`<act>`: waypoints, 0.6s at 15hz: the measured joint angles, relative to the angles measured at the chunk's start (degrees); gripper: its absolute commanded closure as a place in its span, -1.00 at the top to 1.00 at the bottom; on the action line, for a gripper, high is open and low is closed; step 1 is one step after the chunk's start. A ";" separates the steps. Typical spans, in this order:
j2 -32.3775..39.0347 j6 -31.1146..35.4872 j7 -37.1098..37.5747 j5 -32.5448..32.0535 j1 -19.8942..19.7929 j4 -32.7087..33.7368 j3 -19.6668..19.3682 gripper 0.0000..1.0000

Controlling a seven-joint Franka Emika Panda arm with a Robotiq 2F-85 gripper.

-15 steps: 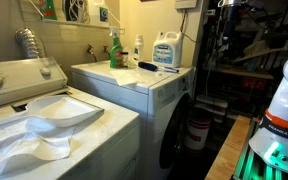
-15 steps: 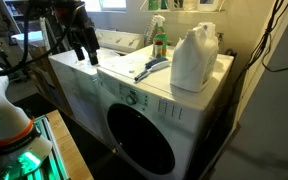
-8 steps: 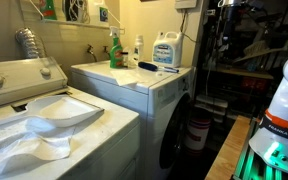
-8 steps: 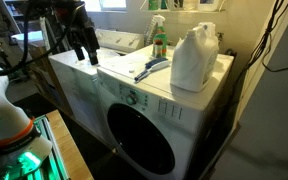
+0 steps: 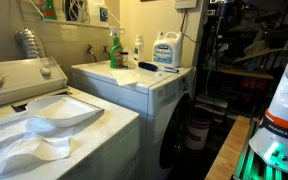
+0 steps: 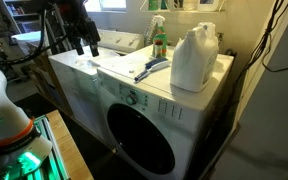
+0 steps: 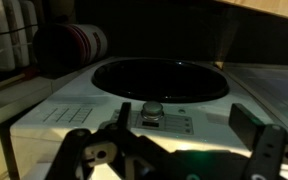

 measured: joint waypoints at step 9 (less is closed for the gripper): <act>6.04 6.17 9.79 8.50 3.94 0.37 3.73 1.00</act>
